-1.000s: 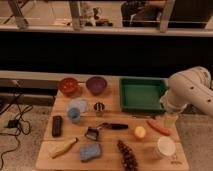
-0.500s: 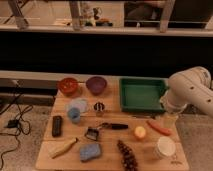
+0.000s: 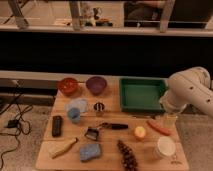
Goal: Wipe purple bowl with sponge
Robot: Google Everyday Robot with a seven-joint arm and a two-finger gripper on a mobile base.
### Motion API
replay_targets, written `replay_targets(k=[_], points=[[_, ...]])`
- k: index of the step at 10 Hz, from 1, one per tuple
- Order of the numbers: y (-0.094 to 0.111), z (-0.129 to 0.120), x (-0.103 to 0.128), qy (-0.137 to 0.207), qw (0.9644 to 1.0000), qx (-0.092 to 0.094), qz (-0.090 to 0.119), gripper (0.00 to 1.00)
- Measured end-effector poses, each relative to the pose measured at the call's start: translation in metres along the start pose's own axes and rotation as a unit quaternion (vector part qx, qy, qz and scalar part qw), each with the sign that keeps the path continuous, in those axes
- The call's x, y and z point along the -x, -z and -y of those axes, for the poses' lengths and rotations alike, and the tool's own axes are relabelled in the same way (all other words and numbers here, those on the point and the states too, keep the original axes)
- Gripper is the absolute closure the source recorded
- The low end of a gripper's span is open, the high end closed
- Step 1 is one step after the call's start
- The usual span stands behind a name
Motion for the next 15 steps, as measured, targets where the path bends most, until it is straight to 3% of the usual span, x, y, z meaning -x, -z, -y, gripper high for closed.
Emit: replay_targets(k=[3,4,7,11,13,15], points=[[0.001,-0.009,0.009,0.004,0.9998,0.004,0.020,0.20],[0.004,-0.012,0.015,0.006,0.9986,0.002,0.052,0.20],[0.007,-0.029,0.033,0.020,0.9952,0.007,0.096,0.20],[0.003,-0.069,0.064,0.062,0.9917,0.022,0.111,0.20],[0.003,-0.087,0.082,0.092,0.9876,0.032,0.123,0.20],[0.004,-0.088,0.083,0.094,0.9874,0.034,0.123,0.20]])
